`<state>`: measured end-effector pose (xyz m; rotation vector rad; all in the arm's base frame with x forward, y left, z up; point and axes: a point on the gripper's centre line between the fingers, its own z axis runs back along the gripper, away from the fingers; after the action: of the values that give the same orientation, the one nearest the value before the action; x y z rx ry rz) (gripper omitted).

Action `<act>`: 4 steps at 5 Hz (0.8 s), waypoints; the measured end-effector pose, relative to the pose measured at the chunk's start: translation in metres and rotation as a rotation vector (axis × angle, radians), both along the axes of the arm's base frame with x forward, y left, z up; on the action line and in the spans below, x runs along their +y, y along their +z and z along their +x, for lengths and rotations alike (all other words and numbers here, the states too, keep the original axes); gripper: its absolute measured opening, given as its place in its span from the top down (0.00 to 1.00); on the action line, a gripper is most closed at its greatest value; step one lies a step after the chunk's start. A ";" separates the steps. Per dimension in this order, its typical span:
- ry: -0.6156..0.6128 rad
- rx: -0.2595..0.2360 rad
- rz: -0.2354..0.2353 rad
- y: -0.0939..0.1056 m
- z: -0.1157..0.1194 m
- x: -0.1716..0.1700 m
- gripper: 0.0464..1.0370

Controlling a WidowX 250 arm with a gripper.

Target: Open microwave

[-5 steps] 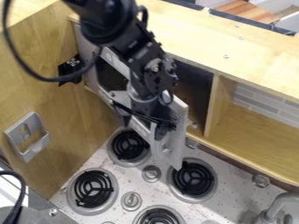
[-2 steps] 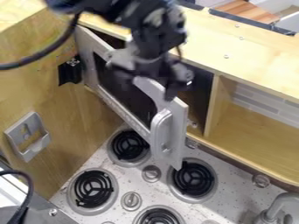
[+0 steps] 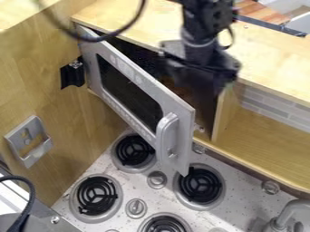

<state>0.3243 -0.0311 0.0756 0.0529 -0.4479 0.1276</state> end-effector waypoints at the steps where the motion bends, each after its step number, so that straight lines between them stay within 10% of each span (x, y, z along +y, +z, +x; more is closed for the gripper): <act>1: -0.026 0.027 -0.030 -0.016 0.018 -0.008 0.04; 4: 0.091 0.132 -0.008 -0.057 -0.001 0.023 0.04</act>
<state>0.3230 -0.0084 0.0189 0.0738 -0.3130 0.2137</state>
